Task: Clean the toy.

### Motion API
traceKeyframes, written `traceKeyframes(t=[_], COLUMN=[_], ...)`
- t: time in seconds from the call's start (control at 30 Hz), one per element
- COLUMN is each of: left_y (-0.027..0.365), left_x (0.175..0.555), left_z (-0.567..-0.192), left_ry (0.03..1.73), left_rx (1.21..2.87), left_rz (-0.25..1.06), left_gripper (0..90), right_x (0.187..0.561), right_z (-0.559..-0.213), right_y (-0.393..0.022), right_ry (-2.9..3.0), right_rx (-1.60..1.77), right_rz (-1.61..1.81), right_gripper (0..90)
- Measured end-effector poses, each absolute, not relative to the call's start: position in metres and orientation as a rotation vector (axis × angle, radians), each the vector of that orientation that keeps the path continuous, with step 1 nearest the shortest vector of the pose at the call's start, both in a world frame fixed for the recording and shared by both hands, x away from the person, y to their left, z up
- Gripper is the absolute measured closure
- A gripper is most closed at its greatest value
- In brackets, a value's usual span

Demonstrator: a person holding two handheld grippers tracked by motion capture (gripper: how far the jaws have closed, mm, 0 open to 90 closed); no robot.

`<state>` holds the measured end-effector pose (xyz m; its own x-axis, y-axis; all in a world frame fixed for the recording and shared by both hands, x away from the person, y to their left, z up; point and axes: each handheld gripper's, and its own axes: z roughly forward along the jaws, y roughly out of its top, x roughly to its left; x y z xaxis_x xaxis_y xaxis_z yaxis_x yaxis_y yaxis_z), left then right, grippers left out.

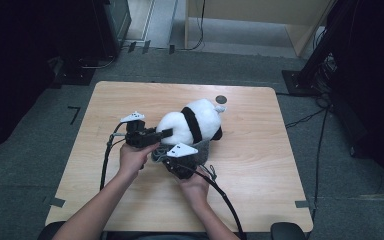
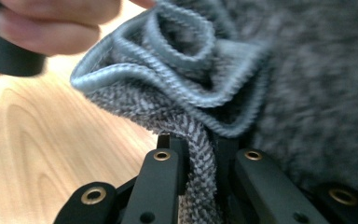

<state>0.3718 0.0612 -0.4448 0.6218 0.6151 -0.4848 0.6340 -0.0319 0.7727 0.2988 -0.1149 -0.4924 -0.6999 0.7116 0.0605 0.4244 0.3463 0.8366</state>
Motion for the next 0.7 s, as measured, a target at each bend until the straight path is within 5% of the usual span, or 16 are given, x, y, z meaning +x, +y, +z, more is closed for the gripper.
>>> traceKeyframes(t=[0.7], left_y=[0.071], left_x=[0.377], left_z=[-0.445], left_ry=[1.048], left_rx=[1.703], left_rz=[0.044], left_gripper=[57.0], right_x=[0.29], right_z=[-0.484], right_y=[-0.142], right_ry=[2.322], right_rx=[1.074], right_rz=[1.251], right_gripper=[84.1])
